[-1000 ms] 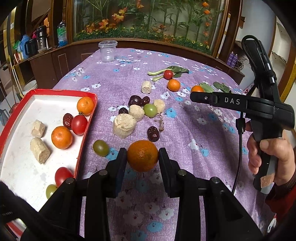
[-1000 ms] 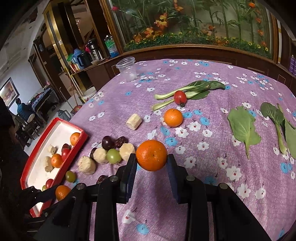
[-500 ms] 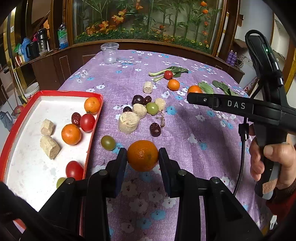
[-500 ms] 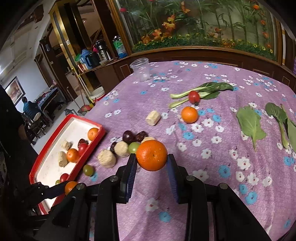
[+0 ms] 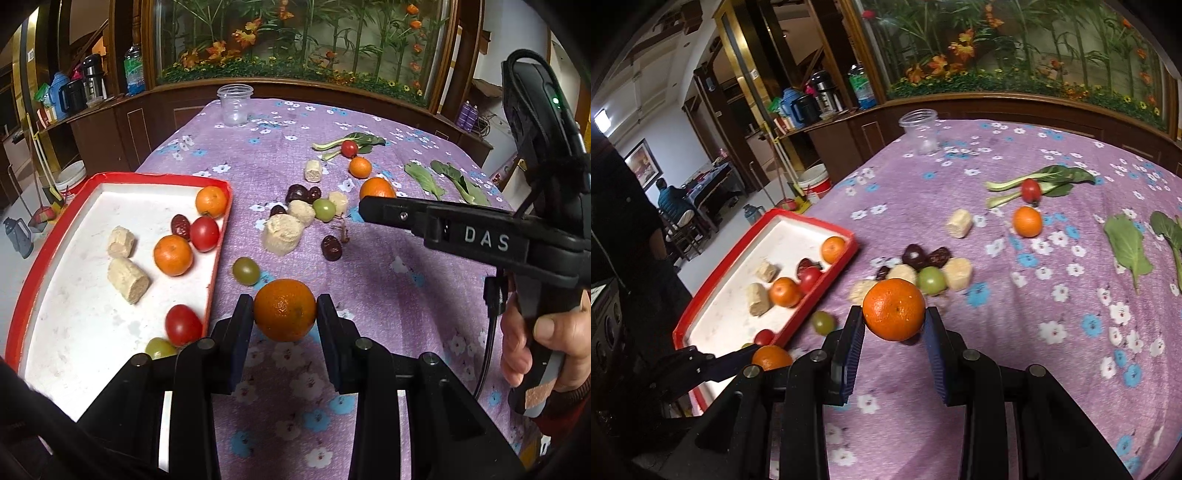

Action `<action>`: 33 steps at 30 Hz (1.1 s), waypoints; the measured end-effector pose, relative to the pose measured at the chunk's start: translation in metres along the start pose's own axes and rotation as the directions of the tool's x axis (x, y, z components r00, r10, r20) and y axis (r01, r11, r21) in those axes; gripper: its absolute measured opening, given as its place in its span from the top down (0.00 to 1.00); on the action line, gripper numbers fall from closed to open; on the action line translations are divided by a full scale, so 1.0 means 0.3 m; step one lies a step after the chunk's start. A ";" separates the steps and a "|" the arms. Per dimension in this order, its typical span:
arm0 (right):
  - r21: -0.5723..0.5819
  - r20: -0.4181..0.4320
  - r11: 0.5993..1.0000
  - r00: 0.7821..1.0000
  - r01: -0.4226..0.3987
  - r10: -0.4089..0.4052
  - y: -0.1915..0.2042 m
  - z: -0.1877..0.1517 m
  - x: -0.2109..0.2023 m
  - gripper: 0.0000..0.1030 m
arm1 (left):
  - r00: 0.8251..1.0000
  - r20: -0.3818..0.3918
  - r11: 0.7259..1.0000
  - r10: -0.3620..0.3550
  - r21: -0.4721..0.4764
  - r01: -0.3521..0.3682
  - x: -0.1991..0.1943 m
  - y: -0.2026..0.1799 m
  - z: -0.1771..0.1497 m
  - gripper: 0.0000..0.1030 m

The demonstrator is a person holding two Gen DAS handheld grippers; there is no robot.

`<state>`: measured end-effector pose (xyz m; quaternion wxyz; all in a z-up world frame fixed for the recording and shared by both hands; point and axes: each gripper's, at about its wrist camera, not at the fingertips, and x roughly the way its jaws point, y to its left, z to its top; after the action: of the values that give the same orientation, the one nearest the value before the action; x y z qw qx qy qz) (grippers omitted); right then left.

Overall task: Organize fruits
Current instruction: 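Carry both held mandarin oranges over the white tray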

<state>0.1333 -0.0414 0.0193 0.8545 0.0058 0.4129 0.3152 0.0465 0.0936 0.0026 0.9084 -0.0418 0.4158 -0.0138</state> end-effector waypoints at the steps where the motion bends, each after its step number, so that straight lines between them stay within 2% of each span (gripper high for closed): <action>1: -0.004 -0.002 1.000 1.000 -0.004 0.004 0.011 -0.002 0.002 0.68 | 1.000 -0.001 1.000 0.000 -0.001 0.000 -0.002 0.006 -0.002 0.69; 10: -0.049 -0.019 0.997 0.998 -0.053 0.052 0.143 -0.010 0.020 0.68 | 1.000 -0.009 1.000 0.007 -0.027 -0.007 -0.040 0.107 -0.009 0.69; 21: -0.099 -0.056 0.990 0.994 -0.096 0.091 0.272 -0.003 0.080 0.68 | 0.999 -0.009 0.996 0.051 -0.079 -0.052 -0.064 0.253 -0.014 0.69; 33: -0.116 -0.091 0.987 0.990 -0.116 0.106 0.354 0.102 0.225 0.68 | 0.997 -0.036 0.990 0.072 -0.120 -0.076 -0.016 0.372 -0.021 0.69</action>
<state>0.1293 0.0879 0.0208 0.8163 -0.0361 0.4278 0.3866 0.0375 0.2045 -0.0075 0.8974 -0.0812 0.4313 0.0445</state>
